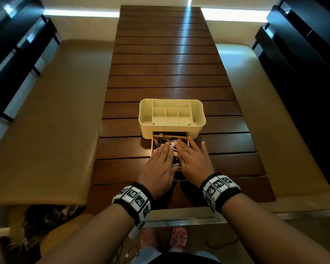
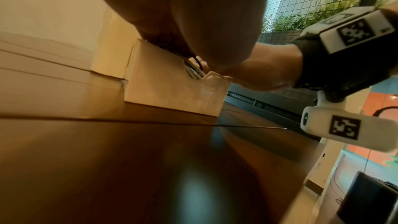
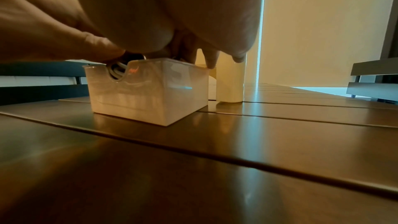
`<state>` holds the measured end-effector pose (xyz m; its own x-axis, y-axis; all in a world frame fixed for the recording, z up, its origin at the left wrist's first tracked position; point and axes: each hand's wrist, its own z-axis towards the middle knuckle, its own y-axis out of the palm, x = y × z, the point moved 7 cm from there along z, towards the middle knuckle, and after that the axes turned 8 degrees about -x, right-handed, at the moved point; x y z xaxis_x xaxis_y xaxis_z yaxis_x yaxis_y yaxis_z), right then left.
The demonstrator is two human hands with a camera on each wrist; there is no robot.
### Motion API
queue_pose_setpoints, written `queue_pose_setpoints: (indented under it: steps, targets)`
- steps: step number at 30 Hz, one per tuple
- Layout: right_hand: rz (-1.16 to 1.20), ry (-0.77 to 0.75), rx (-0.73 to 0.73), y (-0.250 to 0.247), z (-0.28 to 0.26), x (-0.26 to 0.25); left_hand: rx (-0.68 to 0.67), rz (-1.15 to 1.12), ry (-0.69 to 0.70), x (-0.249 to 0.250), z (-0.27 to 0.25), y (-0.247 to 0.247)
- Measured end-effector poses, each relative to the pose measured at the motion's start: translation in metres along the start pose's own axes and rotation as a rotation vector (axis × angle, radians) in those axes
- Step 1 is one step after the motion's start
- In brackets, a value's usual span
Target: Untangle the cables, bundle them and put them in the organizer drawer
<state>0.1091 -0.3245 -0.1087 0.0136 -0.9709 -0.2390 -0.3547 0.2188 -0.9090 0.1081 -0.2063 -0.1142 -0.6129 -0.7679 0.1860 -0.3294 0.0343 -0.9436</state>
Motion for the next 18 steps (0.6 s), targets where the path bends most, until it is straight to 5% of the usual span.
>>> queue_pose_setpoints:
  steps: [8,18]
  targets:
    - [-0.048,0.002,0.010,-0.006,0.004,-0.001,-0.022,0.028,-0.025,0.005,0.010,-0.001]
    - [-0.099,-0.066,0.020,-0.015,0.005,-0.009,0.197,-0.258,0.073,-0.002,0.000,-0.025]
